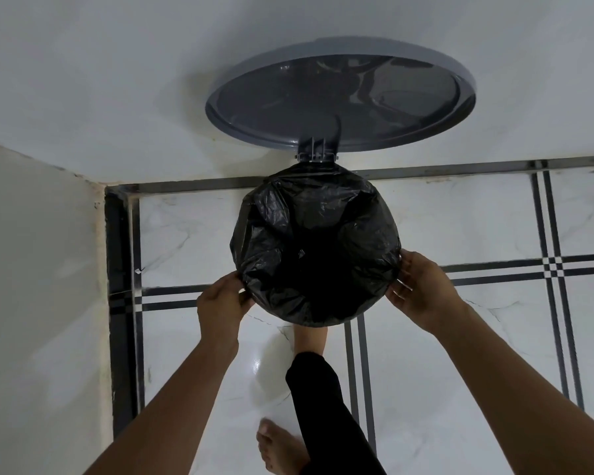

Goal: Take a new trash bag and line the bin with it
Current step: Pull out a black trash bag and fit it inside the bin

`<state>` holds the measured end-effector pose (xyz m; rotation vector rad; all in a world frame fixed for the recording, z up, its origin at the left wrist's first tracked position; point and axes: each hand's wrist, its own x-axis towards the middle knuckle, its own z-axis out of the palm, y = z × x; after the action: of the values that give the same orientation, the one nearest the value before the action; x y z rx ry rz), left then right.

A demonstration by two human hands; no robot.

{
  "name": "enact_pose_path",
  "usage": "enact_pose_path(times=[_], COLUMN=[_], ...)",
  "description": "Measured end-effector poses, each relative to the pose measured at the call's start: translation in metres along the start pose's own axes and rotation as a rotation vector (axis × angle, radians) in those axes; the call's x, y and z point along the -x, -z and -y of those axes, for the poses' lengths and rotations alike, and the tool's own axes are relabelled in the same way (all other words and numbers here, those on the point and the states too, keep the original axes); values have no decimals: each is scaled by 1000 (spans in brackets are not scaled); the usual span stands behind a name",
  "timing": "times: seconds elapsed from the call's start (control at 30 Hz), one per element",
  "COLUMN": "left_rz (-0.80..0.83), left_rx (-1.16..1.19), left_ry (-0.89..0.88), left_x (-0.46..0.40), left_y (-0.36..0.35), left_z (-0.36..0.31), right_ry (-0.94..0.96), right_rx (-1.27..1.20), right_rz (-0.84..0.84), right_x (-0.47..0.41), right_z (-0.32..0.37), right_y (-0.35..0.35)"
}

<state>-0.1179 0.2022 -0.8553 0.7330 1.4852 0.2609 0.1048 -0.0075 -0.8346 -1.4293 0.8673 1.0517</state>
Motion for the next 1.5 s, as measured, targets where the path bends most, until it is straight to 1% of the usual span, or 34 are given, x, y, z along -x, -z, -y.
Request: enact_pose_path(times=[0.07, 0.13, 0.2, 0.27, 0.37, 0.47, 0.53, 0.63, 0.77, 0.83, 0.93, 1.03, 1.1, 1.23, 1.3, 1.33, 1.37, 1.4, 1.43, 1.47, 1.5], left_rz=[35, 73, 99, 99, 48, 59, 34, -14, 21, 31, 49, 49, 61, 71, 69, 75, 83, 89, 88, 81, 70], left_rx=[109, 166, 166, 165, 130, 79, 63, 113, 216, 261, 298, 318, 311, 259, 226, 246, 273, 297, 311, 328, 339], left_ry=[74, 91, 105, 170, 259, 238, 242, 285, 315, 341, 417, 429, 416, 399, 420, 438, 447, 445, 433, 419, 404], left_x=[-1, -3, -5, -7, -13, -19, -18, -15, -8, -5, -3, -5, -6, -7, -8, -8, -7, -6, -5, -3, -2], left_y=[1, 3, 3, 3, -1, -9, -14, -13, -15, -18, -20, -18, -16, -15, -14, -14, -13, -13, -13, -14, -13], left_z=[-3, -3, -3, -5, -12, -18, -20, -20, -24, -31, -38, -38, -36, -37, -38, -38, -39, -40, -40, -40, -40], right_ry=[-53, -97, -126, -165, -207, -195, -189, -180, -230, -261, -291, -307, -290, -292, -286, -275, -233, -136, 29, 261, 521], right_rx=[18, 17, 1, -12, -53, -82, -102, -62, 6, 16, 1, -102, -139, -112, -99, -77, -28, 55, 169, 274, 337], right_rz=[27, 40, 51, 52, 19, 9, 16, 18, 27, 4, -50, -64, -73, -57, -47, -66, -118, -204, -336, -491, -562], right_x=[1, 2, 2, 1, -1, -1, 4, 7, 9, 11, 10, 7, 11, 12, 13, 14, 18, 23, 28, 35, 43], right_z=[4, 7, 7, 4, -1, -1, 2, 7, 12, 15, 14, 7, 5, 5, 6, 7, 7, 6, 2, -4, -13], right_y=[-2, -3, -2, -3, -3, -3, -4, -4, -12, -20, -24, -21, -21, -24, -27, -30, -35, -39, -43, -47, -53])
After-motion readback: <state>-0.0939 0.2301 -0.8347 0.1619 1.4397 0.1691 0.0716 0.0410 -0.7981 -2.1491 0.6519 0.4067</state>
